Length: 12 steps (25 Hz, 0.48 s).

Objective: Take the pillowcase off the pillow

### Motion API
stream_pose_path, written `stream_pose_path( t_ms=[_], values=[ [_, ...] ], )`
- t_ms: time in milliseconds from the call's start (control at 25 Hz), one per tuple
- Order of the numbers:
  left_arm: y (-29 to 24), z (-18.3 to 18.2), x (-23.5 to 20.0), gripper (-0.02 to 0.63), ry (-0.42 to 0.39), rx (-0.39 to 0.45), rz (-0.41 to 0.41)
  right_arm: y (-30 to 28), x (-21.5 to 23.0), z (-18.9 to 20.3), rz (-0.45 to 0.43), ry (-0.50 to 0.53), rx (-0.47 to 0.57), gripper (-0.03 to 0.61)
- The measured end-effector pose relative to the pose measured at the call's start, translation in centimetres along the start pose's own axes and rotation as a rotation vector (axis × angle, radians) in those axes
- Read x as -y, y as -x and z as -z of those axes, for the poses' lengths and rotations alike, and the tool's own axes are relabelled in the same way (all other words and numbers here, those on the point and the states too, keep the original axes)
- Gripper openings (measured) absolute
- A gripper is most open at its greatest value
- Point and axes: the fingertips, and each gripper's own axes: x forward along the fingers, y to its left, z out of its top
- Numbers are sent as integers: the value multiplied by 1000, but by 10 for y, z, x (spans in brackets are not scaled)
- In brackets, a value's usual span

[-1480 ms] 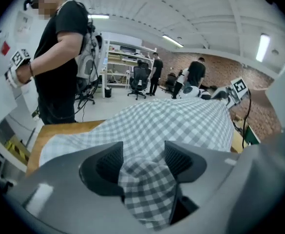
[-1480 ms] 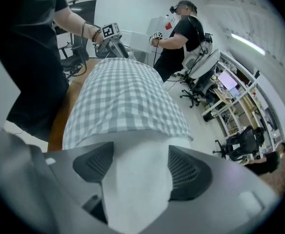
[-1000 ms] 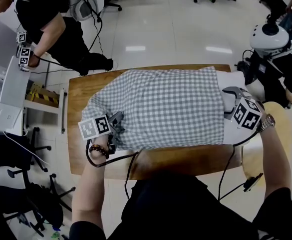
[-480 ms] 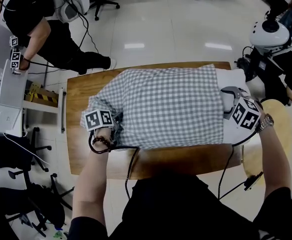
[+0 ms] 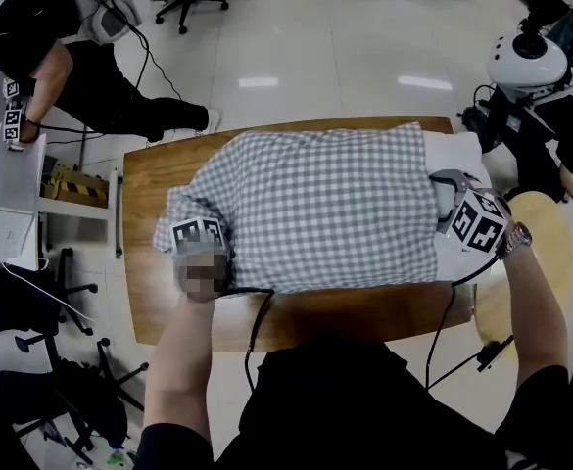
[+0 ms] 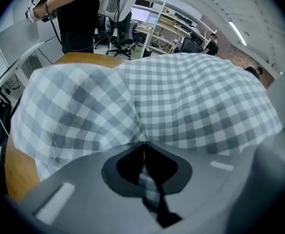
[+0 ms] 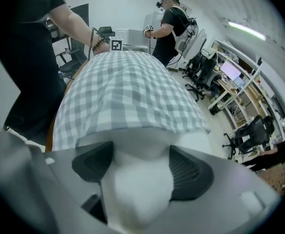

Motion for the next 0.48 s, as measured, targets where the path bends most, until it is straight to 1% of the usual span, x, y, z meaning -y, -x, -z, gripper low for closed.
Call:
stream_pose_path(
  t_ms=[40, 120, 240, 440, 480],
  values=[
    [-1, 1, -2, 6, -7, 1, -3, -1, -1, 1, 0, -1, 0, 367],
    [-1, 3, -4, 5, -16, 10, -1, -4, -4, 1, 3, -3, 0, 358],
    [1, 1, -9, 5, -15, 43, -3, -6, -7, 3, 13, 1, 2, 317],
    [11, -13, -19, 5, 27, 80, -6, -1, 3, -4, 48, 13, 18, 199],
    [12, -15, -20, 5, 33, 80, -7, 1, 6, -6, 57, 16, 22, 183]
  ],
)
